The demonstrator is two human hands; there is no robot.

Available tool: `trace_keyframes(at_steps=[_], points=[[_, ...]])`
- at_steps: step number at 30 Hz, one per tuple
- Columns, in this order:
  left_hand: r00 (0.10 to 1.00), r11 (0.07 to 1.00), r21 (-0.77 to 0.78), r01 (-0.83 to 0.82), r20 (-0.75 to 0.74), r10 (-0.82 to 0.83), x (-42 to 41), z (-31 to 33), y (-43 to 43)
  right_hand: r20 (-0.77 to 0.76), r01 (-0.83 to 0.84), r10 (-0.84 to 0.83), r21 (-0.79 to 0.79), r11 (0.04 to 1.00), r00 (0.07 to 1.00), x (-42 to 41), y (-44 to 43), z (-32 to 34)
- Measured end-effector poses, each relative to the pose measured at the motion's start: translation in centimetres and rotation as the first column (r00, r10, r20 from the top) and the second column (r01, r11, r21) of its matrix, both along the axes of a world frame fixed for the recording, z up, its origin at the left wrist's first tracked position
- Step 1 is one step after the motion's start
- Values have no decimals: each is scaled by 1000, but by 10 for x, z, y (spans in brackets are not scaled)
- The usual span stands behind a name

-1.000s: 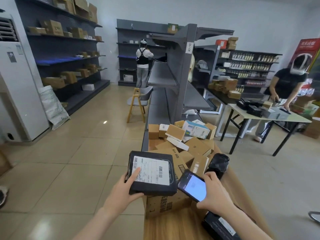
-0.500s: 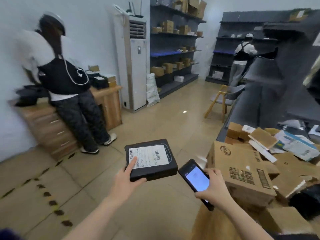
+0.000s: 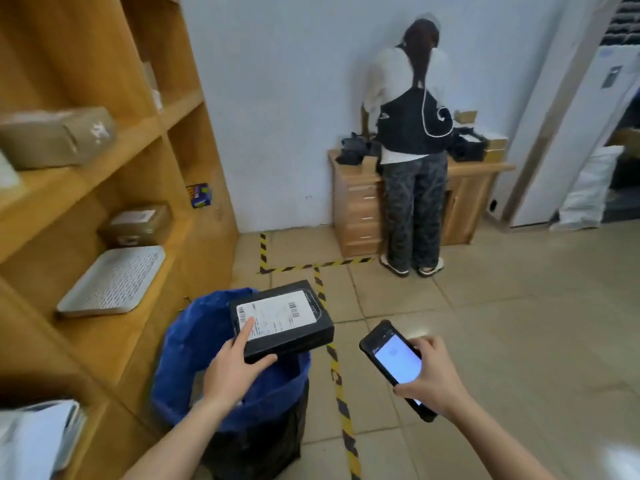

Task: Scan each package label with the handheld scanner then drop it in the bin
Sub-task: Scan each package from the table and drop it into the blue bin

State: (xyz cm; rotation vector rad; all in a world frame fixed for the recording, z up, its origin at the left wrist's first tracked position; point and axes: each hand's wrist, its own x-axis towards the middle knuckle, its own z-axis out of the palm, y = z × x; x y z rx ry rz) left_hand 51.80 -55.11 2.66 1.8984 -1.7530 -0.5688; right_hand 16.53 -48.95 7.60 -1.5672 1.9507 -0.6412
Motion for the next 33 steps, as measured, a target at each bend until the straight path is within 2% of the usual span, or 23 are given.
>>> trace_keyframes(at_steps=[4,10,17,24,33], points=[[981,980,57,-190,-14,191,93,-15,-11,-54,-140,144,64,988,988,63,-54,-14],[937,936,101,-338,-57,345,184,-42,-44,-14,-164,167,144,976,986,172,-138,-45],[958,921,264,-285,46,283,222,-74,-87,67,-187,175,260,947,982,255,-177,-101],[943,869,372,-327,64,327,236,-108,-119,55,-170,161,356,919,985,275,-224,-122],[925,804,457,-380,212,316,228,-138,-144,121,-258,229,404,877,966,286,-306,-168]])
